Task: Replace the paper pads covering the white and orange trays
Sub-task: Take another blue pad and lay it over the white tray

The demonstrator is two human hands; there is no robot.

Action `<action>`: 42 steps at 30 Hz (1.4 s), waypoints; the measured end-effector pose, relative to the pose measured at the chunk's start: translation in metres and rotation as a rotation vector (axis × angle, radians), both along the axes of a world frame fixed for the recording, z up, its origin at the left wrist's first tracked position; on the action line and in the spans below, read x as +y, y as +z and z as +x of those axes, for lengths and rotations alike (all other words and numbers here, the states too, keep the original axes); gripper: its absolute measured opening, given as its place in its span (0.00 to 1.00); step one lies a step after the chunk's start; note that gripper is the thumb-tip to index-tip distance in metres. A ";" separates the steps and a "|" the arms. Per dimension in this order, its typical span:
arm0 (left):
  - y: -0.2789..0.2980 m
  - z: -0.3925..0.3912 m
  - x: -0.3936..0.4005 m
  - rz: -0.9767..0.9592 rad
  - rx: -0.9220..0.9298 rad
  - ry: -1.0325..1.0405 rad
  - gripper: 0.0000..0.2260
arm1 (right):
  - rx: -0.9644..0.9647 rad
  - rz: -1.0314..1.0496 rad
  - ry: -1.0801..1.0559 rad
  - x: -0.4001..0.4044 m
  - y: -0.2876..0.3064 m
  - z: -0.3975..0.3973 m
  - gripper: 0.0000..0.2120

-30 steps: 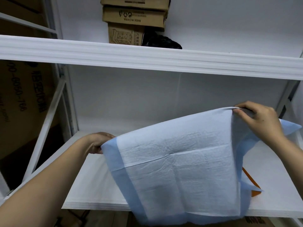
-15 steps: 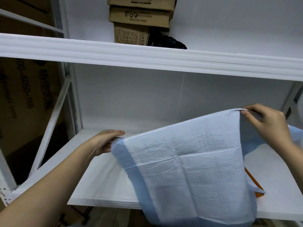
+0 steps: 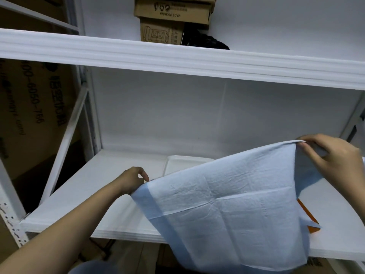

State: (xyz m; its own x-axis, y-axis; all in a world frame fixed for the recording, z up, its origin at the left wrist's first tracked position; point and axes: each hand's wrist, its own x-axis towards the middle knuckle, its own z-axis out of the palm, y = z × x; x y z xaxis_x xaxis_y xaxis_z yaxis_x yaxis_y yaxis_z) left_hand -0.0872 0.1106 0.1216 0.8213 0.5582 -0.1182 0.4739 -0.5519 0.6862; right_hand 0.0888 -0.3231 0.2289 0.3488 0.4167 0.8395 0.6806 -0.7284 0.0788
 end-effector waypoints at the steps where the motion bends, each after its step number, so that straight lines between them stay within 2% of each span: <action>1: -0.005 -0.002 0.000 -0.069 0.003 0.012 0.12 | -0.024 -0.011 0.003 0.002 -0.002 -0.003 0.14; 5: -0.014 -0.012 -0.006 -0.576 -0.012 0.149 0.07 | -0.110 -0.020 0.022 0.008 -0.006 -0.011 0.11; 7: -0.012 -0.015 -0.009 -0.737 -0.022 0.195 0.12 | -0.150 -0.017 0.027 0.010 -0.006 -0.011 0.10; 8: -0.012 -0.015 -0.008 -0.732 -0.008 0.168 0.13 | -0.162 -0.018 0.029 0.011 -0.006 -0.011 0.10; 11: -0.009 -0.015 -0.007 -0.537 0.045 0.037 0.16 | -0.166 -0.020 0.046 0.008 -0.009 -0.009 0.10; 17: -0.002 -0.023 -0.008 -0.391 -0.123 0.091 0.06 | -0.059 -0.019 0.064 -0.013 -0.017 -0.002 0.19; 20: -0.003 -0.024 -0.008 -0.339 -0.175 0.131 0.11 | 0.071 0.027 0.096 -0.019 -0.015 -0.005 0.17; 23: 0.000 -0.024 -0.010 -0.438 -0.203 0.118 0.15 | 0.037 0.070 0.073 -0.021 -0.016 -0.003 0.17; 25: 0.005 -0.024 -0.014 -0.655 -0.243 0.089 0.14 | 0.079 0.100 0.085 -0.019 -0.011 -0.003 0.16; 28: 0.010 -0.027 -0.014 -0.941 -0.282 0.033 0.15 | -0.030 0.049 0.013 -0.014 -0.011 0.000 0.16; 29: 0.010 -0.028 -0.012 -0.938 -0.286 0.012 0.14 | -0.025 0.042 0.003 -0.013 -0.010 0.002 0.16; 33: 0.004 -0.031 -0.007 -0.680 -0.271 0.011 0.03 | -0.035 0.052 -0.002 -0.009 -0.005 0.002 0.16; 37: 0.002 -0.028 -0.005 -0.477 -0.257 0.108 0.06 | -0.062 0.059 0.017 -0.006 -0.003 -0.004 0.16; 40: 0.001 -0.033 -0.007 -0.524 -0.254 0.053 0.08 | -0.030 0.063 0.028 -0.005 -0.004 -0.003 0.17; 42: 0.001 -0.036 -0.008 -0.619 -0.268 -0.027 0.13 | 0.000 0.098 0.029 -0.005 -0.003 -0.002 0.18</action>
State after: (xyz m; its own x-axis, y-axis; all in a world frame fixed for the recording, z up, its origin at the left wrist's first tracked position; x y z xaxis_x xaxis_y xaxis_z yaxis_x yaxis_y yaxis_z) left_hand -0.1231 0.1022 0.1222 0.8794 0.4320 -0.2002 0.2350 -0.0281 0.9716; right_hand 0.0864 -0.3283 0.2255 0.3380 0.3426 0.8765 0.7015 -0.7126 0.0080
